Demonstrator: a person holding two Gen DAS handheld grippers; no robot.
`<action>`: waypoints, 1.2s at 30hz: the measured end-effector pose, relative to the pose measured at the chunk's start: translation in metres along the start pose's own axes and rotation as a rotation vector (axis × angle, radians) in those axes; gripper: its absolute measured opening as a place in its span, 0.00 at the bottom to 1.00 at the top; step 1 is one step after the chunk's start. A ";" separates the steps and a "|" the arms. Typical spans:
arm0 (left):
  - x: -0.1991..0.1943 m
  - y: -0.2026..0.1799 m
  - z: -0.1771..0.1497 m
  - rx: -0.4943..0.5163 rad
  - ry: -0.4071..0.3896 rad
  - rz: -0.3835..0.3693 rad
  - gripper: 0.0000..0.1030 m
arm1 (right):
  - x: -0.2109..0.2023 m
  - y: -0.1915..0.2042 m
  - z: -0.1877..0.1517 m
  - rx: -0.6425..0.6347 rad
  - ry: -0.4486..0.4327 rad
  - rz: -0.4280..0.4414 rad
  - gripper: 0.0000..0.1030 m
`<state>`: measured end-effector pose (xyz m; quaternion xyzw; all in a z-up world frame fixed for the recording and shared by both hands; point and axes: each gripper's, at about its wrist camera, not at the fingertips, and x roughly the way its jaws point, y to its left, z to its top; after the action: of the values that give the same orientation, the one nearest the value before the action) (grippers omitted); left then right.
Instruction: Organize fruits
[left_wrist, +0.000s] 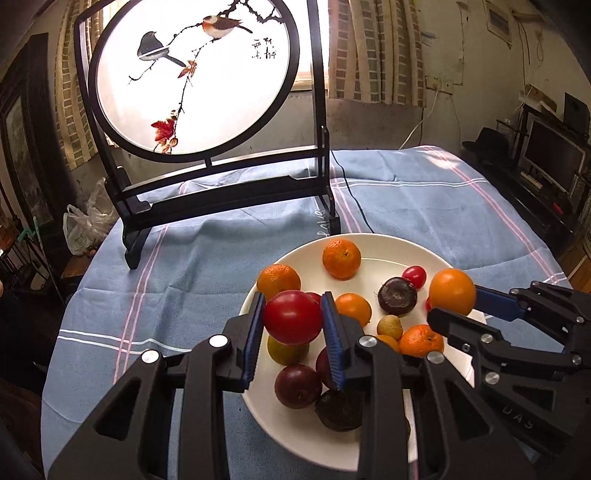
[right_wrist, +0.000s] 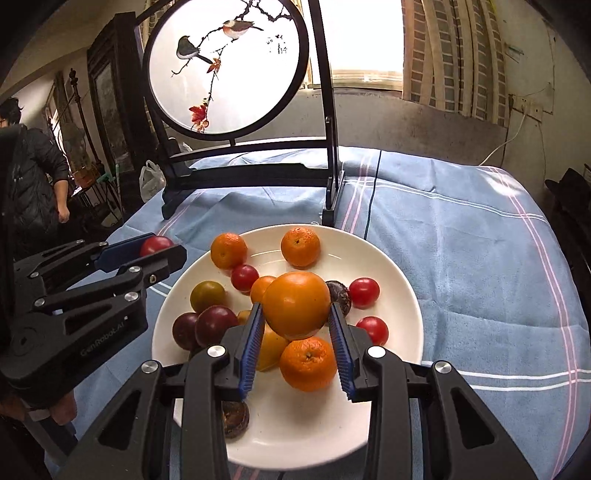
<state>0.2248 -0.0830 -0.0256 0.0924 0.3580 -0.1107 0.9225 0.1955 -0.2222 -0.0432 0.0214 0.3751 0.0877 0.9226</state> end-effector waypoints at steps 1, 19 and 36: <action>0.004 -0.002 0.000 0.009 0.006 0.002 0.29 | 0.005 -0.001 0.001 0.005 0.005 -0.006 0.36; -0.113 0.015 -0.068 -0.064 -0.252 0.086 0.95 | -0.119 0.014 -0.076 -0.025 -0.348 -0.140 0.97; -0.159 0.011 -0.104 -0.066 -0.313 0.128 0.95 | -0.133 0.068 -0.111 -0.138 -0.404 -0.249 0.97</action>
<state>0.0466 -0.0242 0.0081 0.0662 0.2066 -0.0527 0.9748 0.0153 -0.1817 -0.0243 -0.0709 0.1758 -0.0073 0.9818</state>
